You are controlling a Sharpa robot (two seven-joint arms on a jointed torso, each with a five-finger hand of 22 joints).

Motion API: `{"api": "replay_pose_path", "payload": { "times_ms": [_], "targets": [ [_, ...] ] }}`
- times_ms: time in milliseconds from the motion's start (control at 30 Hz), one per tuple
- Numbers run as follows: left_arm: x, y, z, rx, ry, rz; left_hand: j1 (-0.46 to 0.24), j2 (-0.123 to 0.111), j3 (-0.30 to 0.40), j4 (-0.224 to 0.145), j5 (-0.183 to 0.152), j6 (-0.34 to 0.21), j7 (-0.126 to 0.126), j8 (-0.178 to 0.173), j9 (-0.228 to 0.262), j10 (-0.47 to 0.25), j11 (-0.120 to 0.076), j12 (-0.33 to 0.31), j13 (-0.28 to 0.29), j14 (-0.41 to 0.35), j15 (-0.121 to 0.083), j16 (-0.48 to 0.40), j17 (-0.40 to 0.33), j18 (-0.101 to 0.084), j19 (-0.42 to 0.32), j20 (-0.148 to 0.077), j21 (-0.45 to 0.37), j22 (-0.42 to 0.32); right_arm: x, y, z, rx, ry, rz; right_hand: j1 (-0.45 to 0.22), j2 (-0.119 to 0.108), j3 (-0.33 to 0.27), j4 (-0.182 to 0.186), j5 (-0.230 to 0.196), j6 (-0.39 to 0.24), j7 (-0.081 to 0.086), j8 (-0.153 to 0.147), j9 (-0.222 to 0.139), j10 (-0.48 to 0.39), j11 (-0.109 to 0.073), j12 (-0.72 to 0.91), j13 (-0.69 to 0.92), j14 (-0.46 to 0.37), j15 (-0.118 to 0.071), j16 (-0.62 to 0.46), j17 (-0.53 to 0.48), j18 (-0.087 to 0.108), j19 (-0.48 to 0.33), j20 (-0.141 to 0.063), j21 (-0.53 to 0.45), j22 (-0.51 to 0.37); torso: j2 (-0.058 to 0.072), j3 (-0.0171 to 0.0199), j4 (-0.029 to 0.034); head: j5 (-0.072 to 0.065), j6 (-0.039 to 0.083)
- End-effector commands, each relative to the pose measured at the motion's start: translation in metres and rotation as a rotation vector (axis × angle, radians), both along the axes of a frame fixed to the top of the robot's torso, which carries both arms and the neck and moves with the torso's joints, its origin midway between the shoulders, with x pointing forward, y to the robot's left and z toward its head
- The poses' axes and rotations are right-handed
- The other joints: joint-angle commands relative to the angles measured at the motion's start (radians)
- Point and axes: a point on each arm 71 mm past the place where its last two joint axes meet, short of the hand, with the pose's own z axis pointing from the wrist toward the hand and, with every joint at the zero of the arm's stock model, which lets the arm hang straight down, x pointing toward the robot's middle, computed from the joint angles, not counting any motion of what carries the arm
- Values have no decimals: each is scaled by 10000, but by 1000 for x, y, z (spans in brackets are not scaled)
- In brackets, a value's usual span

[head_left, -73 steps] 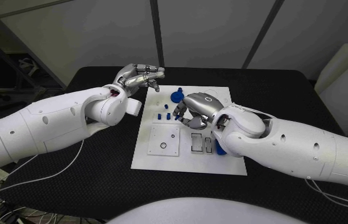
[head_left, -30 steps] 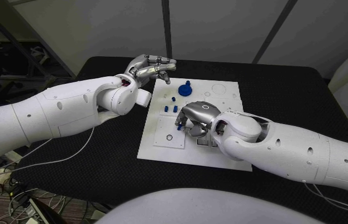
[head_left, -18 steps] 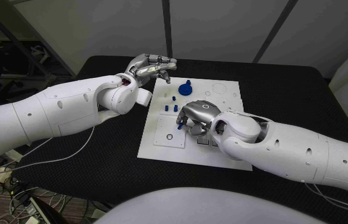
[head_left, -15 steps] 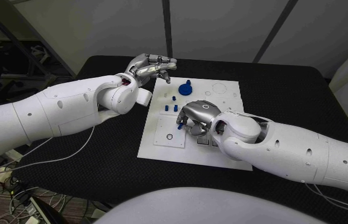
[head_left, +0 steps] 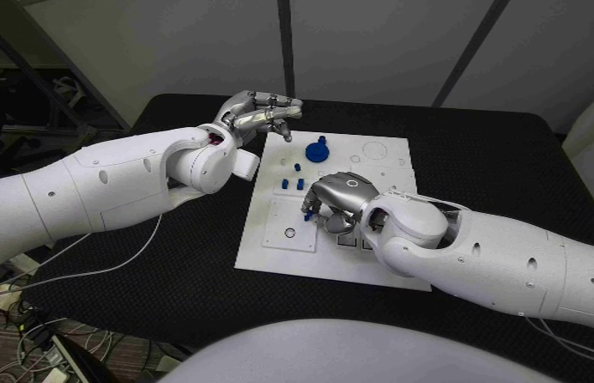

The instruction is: Assemble the parts on the task board

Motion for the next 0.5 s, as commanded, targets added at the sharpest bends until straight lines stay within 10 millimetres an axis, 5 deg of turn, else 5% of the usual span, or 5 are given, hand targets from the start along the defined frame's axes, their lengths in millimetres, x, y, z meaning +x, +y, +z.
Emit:
{"api": "replay_pose_path", "payload": {
  "times_ms": [33, 500],
  "targets": [
    [0, -1, 1, -82, -19, -122, 27, 92, -34, -44, 18, -1, 66, 19, -12, -83, 5, -10, -16, -71, 28, -65, -19, -52, -67, 7, -47, -17, 0, 1, 1, -144, -251, -17, -131, -29, -50, -42, 5, 50, 16, 45, 13, 56, 43, -41, 15, 425, -46, 65, -1, -199, 26, 23, 37, 10, 2, -1, 11, -1, -3],
    [0, -2, 1, -94, 2, -167, 27, 92, -34, -44, 18, -1, 66, 19, -12, -83, 5, -10, -16, -71, 28, -65, -19, -52, -67, 7, -47, -17, 0, 3, 4, -273, -847, -235, -203, -32, -84, -20, -6, 58, 8, 38, 15, 58, 38, -57, 28, 418, -48, 83, -11, -196, 8, 24, 43, 14, 11, -4, 11, 5, -30]
  ]
}}
